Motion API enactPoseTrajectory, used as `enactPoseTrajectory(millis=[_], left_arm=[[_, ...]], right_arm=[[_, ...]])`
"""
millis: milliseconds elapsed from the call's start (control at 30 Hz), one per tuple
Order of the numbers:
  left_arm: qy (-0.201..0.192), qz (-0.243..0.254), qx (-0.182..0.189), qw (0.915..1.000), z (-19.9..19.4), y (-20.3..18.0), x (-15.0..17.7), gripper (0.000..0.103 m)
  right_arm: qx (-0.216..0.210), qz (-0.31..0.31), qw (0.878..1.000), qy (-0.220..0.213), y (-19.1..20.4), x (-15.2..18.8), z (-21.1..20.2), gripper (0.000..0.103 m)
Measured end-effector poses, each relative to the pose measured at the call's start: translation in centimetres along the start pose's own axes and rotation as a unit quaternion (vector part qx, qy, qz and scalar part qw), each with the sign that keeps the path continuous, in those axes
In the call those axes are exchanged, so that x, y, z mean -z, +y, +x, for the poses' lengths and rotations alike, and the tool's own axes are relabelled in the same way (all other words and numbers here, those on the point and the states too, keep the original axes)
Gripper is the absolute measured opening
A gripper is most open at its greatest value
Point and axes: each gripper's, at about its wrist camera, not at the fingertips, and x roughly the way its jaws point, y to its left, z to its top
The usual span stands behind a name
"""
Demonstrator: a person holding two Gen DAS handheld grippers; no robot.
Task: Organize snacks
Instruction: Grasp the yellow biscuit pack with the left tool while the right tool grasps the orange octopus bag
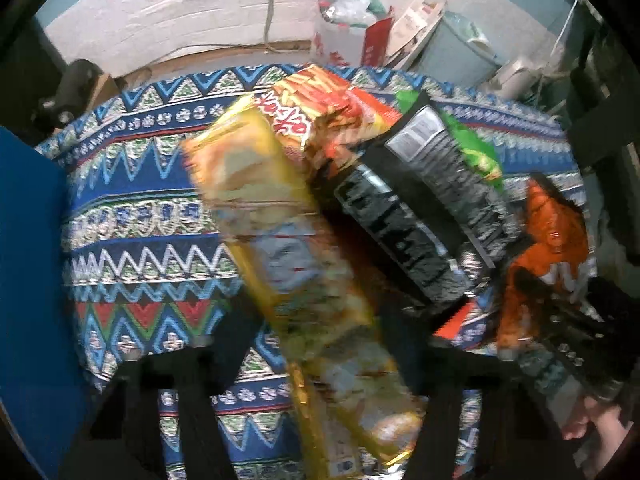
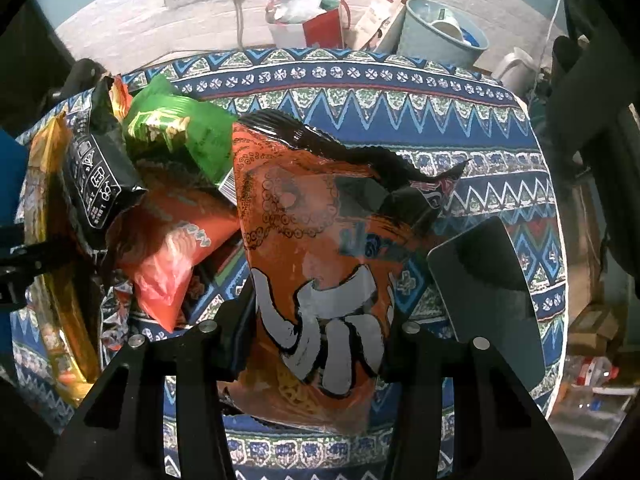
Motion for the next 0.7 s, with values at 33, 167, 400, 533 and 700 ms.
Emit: enactPoseTrajectory(millis=[33,167,400,533,700], left_arm=[[-0.002,0.0,0.001,1.0,-0.2,0.1,0.0,0.047],[-0.014,0.015,0.01,0.9997,-1.1,0.3,0.4,0.037],[-0.033,0.052,-0.004,0.9981,-2.8,0.8,0.8,0.031],[-0.041,0.057,-0.002,0.9975,-3.7,1.2,1.3,0.031],[-0.064,0.067,-0.015,0.9955,-5.5,1.7,1.9,0.031]], right_arm=[[0.0,-0.001,1.0,-0.001,0.1,-0.1,0.1,0.046],[0.002,-0.009,1.0,-0.007,0.9,0.1,-0.5,0.046],[0.006,-0.025,0.999,-0.028,2.1,0.1,-2.5,0.045],[0.005,-0.029,0.999,-0.042,2.5,-0.1,-3.7,0.045],[0.003,-0.037,0.998,-0.058,3.2,-0.2,-5.2,0.045]])
